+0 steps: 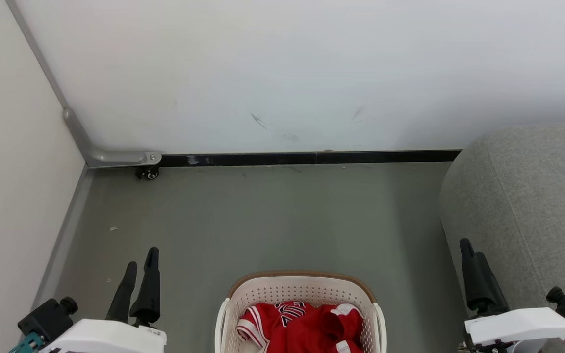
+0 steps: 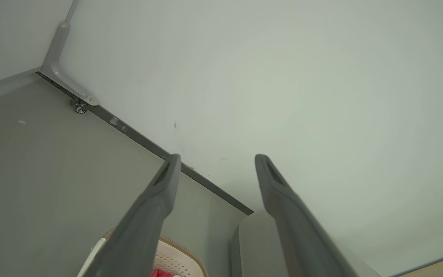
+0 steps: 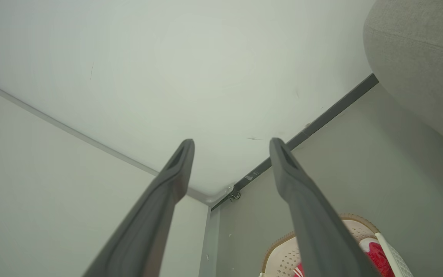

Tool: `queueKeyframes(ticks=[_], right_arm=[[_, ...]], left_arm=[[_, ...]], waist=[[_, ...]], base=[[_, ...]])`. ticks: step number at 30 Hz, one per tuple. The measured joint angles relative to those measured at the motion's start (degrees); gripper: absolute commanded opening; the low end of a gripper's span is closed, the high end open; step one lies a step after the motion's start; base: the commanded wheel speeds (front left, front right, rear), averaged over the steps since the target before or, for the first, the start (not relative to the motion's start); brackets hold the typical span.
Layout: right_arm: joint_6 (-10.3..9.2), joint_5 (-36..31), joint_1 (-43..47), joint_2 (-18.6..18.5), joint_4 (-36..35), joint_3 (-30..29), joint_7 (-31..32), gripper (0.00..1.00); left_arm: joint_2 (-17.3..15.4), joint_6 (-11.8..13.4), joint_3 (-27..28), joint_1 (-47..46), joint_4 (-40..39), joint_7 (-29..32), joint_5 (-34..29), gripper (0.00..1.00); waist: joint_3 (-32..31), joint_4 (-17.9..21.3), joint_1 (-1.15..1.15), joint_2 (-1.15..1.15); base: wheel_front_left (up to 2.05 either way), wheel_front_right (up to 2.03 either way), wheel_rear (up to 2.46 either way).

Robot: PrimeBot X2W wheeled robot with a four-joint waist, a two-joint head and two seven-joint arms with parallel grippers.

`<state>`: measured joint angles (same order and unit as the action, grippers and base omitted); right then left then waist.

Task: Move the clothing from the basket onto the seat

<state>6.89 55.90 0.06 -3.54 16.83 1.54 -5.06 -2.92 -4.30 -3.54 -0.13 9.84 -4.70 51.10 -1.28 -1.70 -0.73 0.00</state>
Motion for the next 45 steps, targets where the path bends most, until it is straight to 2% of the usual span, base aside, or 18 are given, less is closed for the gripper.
queueKeyframes(ticks=[1,3,9,15,24,45], right_arm=[[0.0,0.0,0.0,0.0,0.0,0.0,0.0,1.0],[0.0,-3.42,-0.01,0.01,0.25,0.33,-0.49,1.0],[0.14,-10.94,-0.09,0.0,0.99,0.77,-1.71,1.0],[0.15,-17.98,-0.14,0.08,2.05,0.96,-1.85,1.0],[0.15,-27.46,-0.71,0.36,3.47,0.43,-2.34,1.0],[0.16,-45.19,-1.43,0.85,6.21,1.07,-1.88,1.0]], left_arm=[[0.0,0.0,0.0,0.0,0.0,0.0,0.0,1.0],[-0.13,0.66,-0.92,0.0,-0.63,-0.49,-4.1,1.0],[-0.24,2.09,-2.85,0.01,-1.25,-1.71,-11.5,1.0],[-0.25,3.39,-4.47,0.01,-1.7,-3.08,-17.89,1.0],[-0.38,4.9,-6.79,0.02,-1.62,-4.92,-27.13,1.0],[-0.38,8.43,-10.31,0.12,-0.12,-8.99,-42.74,1.0]], waist=[[0.0,0.0,0.0,0.0],[0.08,-0.14,0.16,0.0],[0.29,-0.35,0.45,0.0],[0.48,-0.49,0.61,0.0],[0.57,-0.67,0.67,0.0],[-0.36,-1.09,0.69,0.0]], base=[[0.0,0.0,0.0],[0.0,0.0,0.0],[0.0,0.0,0.0],[0.0,0.0,0.0],[0.0,0.0,0.0],[0.0,0.0,0.0]])
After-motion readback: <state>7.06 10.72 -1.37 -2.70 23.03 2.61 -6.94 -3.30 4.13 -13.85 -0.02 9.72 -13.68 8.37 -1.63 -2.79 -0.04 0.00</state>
